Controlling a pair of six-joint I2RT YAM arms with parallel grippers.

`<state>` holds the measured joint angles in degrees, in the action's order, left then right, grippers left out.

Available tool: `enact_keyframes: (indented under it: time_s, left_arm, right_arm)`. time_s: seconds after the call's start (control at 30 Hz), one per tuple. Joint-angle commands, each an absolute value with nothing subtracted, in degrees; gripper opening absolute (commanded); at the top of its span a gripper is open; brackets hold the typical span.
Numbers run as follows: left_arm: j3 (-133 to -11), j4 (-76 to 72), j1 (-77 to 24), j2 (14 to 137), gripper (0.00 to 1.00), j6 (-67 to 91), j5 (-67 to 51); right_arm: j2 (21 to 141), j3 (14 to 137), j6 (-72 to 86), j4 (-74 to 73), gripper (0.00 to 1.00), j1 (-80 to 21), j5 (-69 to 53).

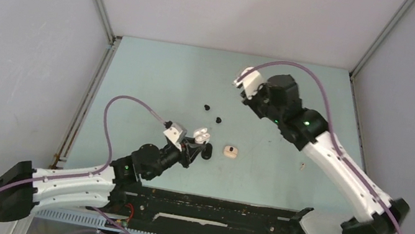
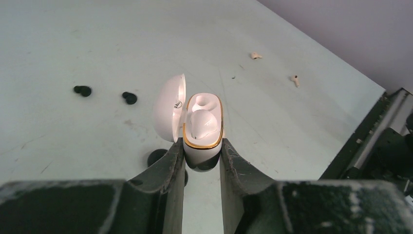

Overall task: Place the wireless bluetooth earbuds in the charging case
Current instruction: Pick up the earbud from the center of the board, then place the earbud in the charging case.

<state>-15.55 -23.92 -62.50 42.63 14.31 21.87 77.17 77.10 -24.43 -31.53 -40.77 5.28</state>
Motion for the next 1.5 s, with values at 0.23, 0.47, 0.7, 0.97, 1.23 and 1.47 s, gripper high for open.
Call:
enact_keyframes:
  time_s: [0.23, 0.47, 0.7, 0.97, 1.23, 1.47]
  left_arm:
    - [-17.15, -46.40, -55.43, 52.05, 0.00, 12.22, -6.90]
    - [-16.79, -54.42, -55.37, 57.71, 0.01, 11.96, -12.40]
    - [-16.82, -58.24, -55.36, 58.60, 0.00, 13.60, -14.15]
    - [-15.96, -58.50, -55.37, 56.00, 0.00, 14.22, -12.88]
    - [-15.85, -58.39, -55.37, 55.72, 0.00, 13.96, -13.00]
    - [-15.37, -59.70, -55.43, 55.31, 0.00, 14.81, -13.42]
  right_arm:
    - [64.07, 77.04, -46.32, -32.67, 0.00, -38.51, -0.86]
    - [53.64, 70.07, -55.17, -25.54, 0.00, -46.64, -4.16]
    - [43.68, 53.51, -62.99, -12.68, 0.00, -60.00, -1.08]
    - [42.22, 46.41, -64.30, -4.03, 0.00, -67.02, 4.06]
    - [43.74, 46.23, -60.31, -2.31, 0.00, -67.12, 4.48]
    - [44.14, 45.29, -58.48, -0.70, 0.00, -67.86, 4.57]
